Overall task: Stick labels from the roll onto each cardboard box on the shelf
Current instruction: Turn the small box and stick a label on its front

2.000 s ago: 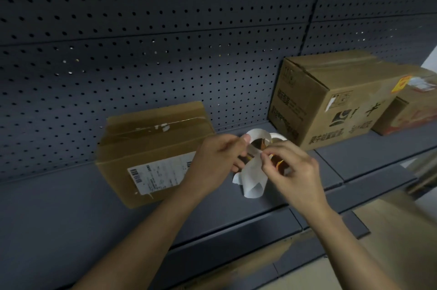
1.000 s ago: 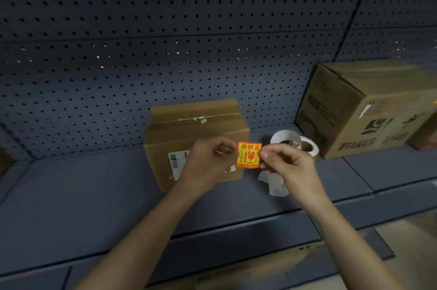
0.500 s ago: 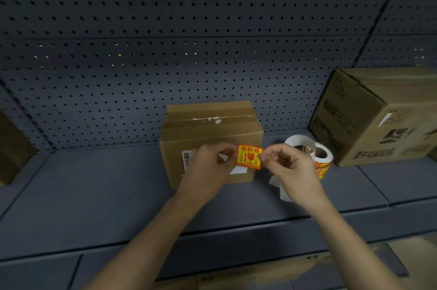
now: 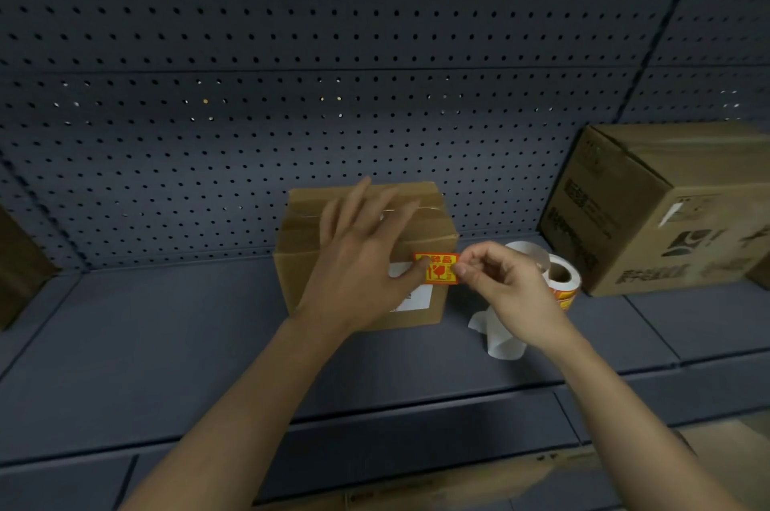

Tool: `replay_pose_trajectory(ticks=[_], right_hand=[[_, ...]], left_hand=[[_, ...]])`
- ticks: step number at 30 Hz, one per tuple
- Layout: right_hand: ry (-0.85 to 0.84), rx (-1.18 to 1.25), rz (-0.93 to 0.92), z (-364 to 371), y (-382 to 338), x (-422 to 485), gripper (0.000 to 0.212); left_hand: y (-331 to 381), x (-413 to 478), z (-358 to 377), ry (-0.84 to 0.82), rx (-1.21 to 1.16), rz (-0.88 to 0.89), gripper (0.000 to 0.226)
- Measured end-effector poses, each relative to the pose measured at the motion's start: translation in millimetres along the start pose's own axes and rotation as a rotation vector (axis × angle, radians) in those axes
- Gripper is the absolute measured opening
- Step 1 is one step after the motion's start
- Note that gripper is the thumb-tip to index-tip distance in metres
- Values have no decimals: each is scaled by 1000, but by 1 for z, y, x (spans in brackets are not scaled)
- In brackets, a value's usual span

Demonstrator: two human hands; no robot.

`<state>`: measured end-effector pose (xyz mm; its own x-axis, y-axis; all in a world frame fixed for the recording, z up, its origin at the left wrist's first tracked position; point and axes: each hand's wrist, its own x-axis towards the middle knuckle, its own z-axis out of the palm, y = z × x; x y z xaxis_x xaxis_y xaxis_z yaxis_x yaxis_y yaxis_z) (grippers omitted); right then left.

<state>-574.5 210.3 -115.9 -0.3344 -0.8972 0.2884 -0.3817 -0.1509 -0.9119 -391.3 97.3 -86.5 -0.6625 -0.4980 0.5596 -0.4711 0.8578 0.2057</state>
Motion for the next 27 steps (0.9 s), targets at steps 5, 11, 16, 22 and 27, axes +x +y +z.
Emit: replay_pose_trajectory(ticks=[5,11,16,22,27], right_hand=[[-19,-8,-14,2,0,8,5],[-24,11,5,3,5,13,6],[-2,24,-2,4,8,14,7],[27,14,-20,6,11,13,6],[71,28,-31,12,13,11,9]], left_hand=[[0,10,10,-219,146,-54,76],[0,12,9,-241,123,-68,69],[-1,14,8,-232,72,-78,60],[-3,15,11,-196,41,-78,51],[-5,15,15,-152,15,-88,44]])
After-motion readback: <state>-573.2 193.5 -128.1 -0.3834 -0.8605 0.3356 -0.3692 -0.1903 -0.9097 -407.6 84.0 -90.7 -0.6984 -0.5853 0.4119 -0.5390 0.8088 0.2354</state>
